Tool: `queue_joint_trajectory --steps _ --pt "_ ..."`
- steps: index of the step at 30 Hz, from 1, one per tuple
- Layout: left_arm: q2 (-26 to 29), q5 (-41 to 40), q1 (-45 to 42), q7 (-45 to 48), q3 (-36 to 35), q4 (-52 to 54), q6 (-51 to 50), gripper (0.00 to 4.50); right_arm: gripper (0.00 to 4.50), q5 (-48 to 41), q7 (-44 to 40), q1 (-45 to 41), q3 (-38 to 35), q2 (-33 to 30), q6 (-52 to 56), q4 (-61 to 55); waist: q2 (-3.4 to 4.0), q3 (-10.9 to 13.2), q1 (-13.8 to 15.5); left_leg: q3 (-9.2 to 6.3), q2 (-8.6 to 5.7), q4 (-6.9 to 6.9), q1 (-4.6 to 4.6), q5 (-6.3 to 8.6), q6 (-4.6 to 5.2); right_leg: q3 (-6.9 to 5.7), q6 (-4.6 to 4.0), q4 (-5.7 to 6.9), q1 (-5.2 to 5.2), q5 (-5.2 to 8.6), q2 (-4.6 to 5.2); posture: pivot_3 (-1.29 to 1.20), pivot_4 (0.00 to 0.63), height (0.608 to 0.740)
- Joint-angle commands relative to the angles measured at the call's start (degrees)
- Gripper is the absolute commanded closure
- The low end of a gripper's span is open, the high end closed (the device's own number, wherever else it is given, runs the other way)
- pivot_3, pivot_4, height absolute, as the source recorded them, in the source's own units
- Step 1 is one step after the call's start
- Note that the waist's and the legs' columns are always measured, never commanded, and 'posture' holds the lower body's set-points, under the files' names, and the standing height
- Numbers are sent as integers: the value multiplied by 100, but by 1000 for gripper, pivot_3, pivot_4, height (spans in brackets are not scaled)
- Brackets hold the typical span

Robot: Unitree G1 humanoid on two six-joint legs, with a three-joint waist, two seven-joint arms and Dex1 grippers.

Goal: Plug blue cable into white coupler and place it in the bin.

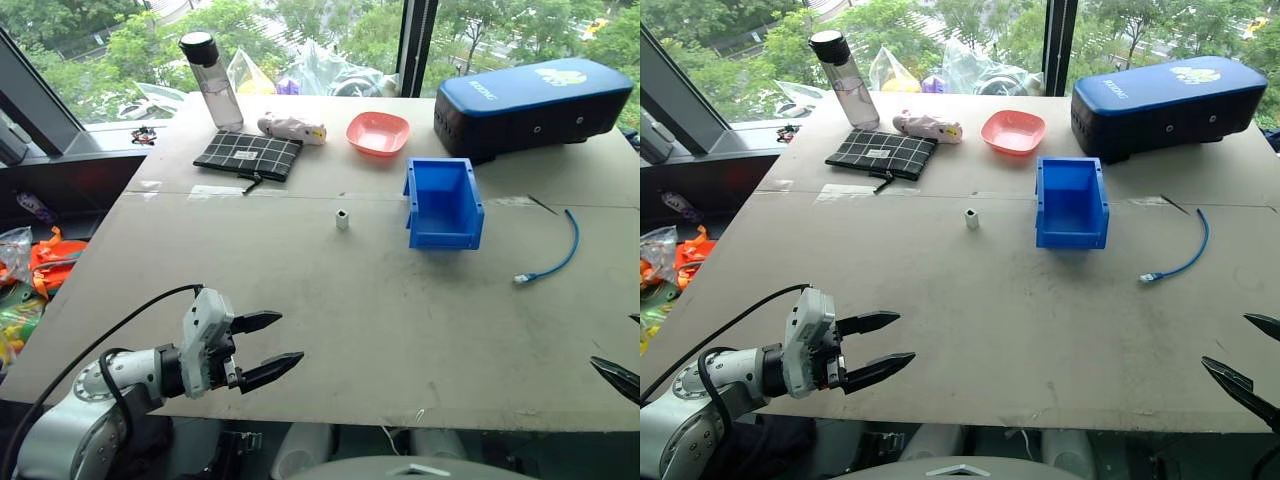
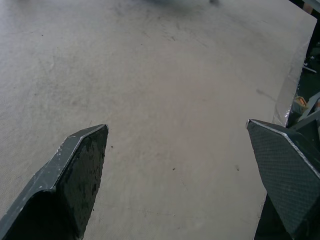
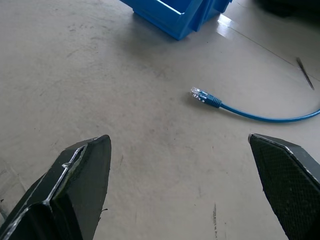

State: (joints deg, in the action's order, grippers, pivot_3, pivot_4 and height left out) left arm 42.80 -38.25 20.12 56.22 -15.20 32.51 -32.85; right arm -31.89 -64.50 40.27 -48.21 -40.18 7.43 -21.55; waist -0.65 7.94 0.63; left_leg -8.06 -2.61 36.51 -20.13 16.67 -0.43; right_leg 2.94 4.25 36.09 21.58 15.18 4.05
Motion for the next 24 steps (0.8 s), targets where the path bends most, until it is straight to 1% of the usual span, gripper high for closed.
queue_joint_trajectory --steps 1,2,4,7,10,13,15,17,19,21,24 --pt "-75 -180 -240 -113 -49 136 66 0 61 -5 274 -143 13 -215 332 -281 0 0 5 0 0 0 0 0 0 0 0 0 0 0 0 0 150 736" --pt "-133 -343 -436 -264 -50 203 -40 0 61 28 448 -284 86 -390 572 -390 2 1 5 0 0 0 0 0 0 0 0 -1 0 0 0 0 150 736" --pt "-178 -741 -837 -540 -51 438 -346 0 61 159 532 -521 263 -977 1089 -578 16 12 -4 2 -1 8 0 0 1 7 -1 0 -1 -2 0 0 150 736" --pt "-121 -947 -1164 -701 59 635 -564 0 61 504 457 -662 481 -1819 1755 -662 19 6 -6 14 -3 20 -2 0 1 9 -1 1 -2 -5 -3 0 150 736" --pt "-50 -1004 -1484 -788 244 829 -657 0 61 320 97 -1123 697 -2712 2361 -629 15 12 -2 28 -4 18 -5 1 3 1 21 -7 -1 -16 -6 0 150 736" --pt "2 -996 -1816 -890 470 1025 -702 0 61 466 -262 -1924 1500 -3679 2495 6 15 19 -10 31 -4 18 -8 2 5 1 21 -13 -2 -17 -6 0 150 736" --pt "6 -1066 -1985 -1009 548 1120 -765 0 61 629 -421 -2620 2250 -4075 2264 553 13 20 -10 32 -3 18 -8 2 5 0 21 -18 -2 -17 -4 0 150 736" --pt "18 -1160 -2128 -1136 566 1206 -844 0 61 955 -605 -3437 3121 -4248 1855 1114 9 27 1 33 -2 19 -9 3 6 0 20 -21 -3 -17 -2 0 150 736" --pt "61 -1283 -2249 -1284 556 1348 -930 0 61 1434 -867 -4293 3971 -4207 1423 1664 2 40 -10 33 -2 22 -15 2 5 -5 21 -24 -1 -17 -1 0 150 736" --pt "107 -1452 -2349 -1435 531 1485 -1020 0 61 1901 -1168 -5149 4724 -3997 1129 2173 -1 45 -20 32 -2 24 -23 -3 -4 -9 21 -24 4 -17 0 0 150 736" --pt "200 -1712 -2420 -1667 502 1801 -1111 0 61 2881 -1522 -6437 5788 -3447 489 3071 -10 52 -100 35 0 28 -26 -11 -19 -12 22 -25 4 -18 -1 0 150 736"
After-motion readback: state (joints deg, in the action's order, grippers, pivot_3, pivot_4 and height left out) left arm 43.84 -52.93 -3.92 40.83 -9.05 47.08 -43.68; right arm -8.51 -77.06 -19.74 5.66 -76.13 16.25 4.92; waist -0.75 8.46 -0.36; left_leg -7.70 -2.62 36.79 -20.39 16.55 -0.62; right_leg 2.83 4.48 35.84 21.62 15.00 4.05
